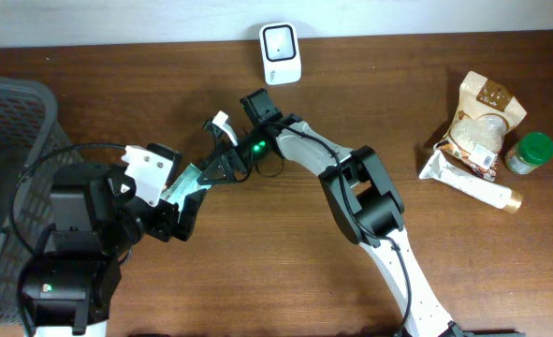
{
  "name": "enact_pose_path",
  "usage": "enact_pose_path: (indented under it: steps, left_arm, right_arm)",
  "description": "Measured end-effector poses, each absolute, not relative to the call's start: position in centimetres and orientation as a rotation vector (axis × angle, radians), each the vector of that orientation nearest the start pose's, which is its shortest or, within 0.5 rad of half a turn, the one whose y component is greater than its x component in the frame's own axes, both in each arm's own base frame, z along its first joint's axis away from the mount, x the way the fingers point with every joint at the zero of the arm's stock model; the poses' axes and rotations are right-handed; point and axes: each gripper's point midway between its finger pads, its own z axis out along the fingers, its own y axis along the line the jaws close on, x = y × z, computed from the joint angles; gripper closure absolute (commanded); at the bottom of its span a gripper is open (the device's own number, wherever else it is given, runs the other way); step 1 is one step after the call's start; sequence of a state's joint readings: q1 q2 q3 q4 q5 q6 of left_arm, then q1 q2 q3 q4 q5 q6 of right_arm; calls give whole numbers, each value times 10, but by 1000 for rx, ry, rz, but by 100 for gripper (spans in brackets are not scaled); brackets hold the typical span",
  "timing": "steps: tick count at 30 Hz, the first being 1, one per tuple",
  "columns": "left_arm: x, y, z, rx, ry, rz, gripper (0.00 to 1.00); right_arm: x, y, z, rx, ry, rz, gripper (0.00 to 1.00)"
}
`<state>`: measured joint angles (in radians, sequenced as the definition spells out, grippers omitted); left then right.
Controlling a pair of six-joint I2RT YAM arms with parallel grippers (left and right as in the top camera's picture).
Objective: Scan the item barcode
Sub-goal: 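Reach the right gripper to the mint-green wipe pack and grasp it, then lift the wipe pack and present it to the scanner, right gripper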
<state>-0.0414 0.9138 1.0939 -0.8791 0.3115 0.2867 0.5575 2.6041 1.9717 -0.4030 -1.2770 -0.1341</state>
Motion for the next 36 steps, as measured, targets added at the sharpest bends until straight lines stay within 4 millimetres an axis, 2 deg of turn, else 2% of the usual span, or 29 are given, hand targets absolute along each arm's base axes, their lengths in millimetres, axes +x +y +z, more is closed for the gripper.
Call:
enact_pose_path:
  steps: [2, 4, 7, 9, 11, 12, 13, 16, 20, 23, 26, 27, 28, 29, 30, 32, 34, 36]
  left_arm:
    - [269, -64, 273, 526, 2176, -221, 1]
    - [269, -64, 273, 526, 2176, -221, 1]
    - [269, -64, 273, 526, 2176, -221, 1]
    - [269, -64, 273, 526, 2176, -221, 1]
    - [269, -64, 273, 526, 2176, -221, 1]
    - [269, -64, 273, 526, 2176, -221, 1]
    - [269, -64, 273, 526, 2176, -221, 1]
    - [269, -64, 273, 526, 2176, -221, 1]
    - [269, -64, 273, 526, 2176, -221, 1]
    - [269, -64, 273, 526, 2177, -221, 1]
    - [269, -64, 273, 526, 2176, -221, 1]
    - [269, -64, 273, 526, 2176, -221, 1]
    - [269, -64, 273, 526, 2177, -221, 1]
    - [269, -64, 273, 526, 2177, -221, 1]
    - [269, -64, 273, 526, 2176, -221, 1]
    - [269, -64, 273, 526, 2177, -221, 1]
    - [269, -64, 273, 526, 2176, -221, 1]
    - [269, -64, 273, 526, 2176, -221, 1]
  right_arm:
    - [374, 426, 40, -1209, 2076, 1766, 21]
    - [376, 428, 32, -1206, 2135, 1692, 23]
    - [375, 445, 22, -1256, 2193, 1479, 34]
    - [373, 459, 17, -1295, 2197, 1348, 54]
    - [373, 461, 13, -1292, 2219, 1300, 76]
    - [373, 460, 11, -1287, 2235, 1291, 80]
    - [373, 460, 11, -1284, 2241, 1288, 82]
    - [372, 459, 9, -1265, 2266, 1295, 96]
    - [373, 454, 12, -1215, 2327, 1317, 96]
    - [380, 424, 13, -1112, 2485, 1347, 96]
    - [415, 350, 20, -867, 2683, 1329, 96]
    - [428, 315, 25, -772, 2740, 1302, 96]
    - [443, 285, 34, -697, 2752, 1260, 96]
    - [468, 234, 67, -571, 2725, 1190, 96]
    - [478, 213, 89, -532, 2688, 1153, 96]
    - [491, 167, 167, -479, 2545, 1047, 96]
    - [487, 144, 234, -495, 2422, 919, 96]
    - [477, 139, 274, -526, 2345, 839, 96]
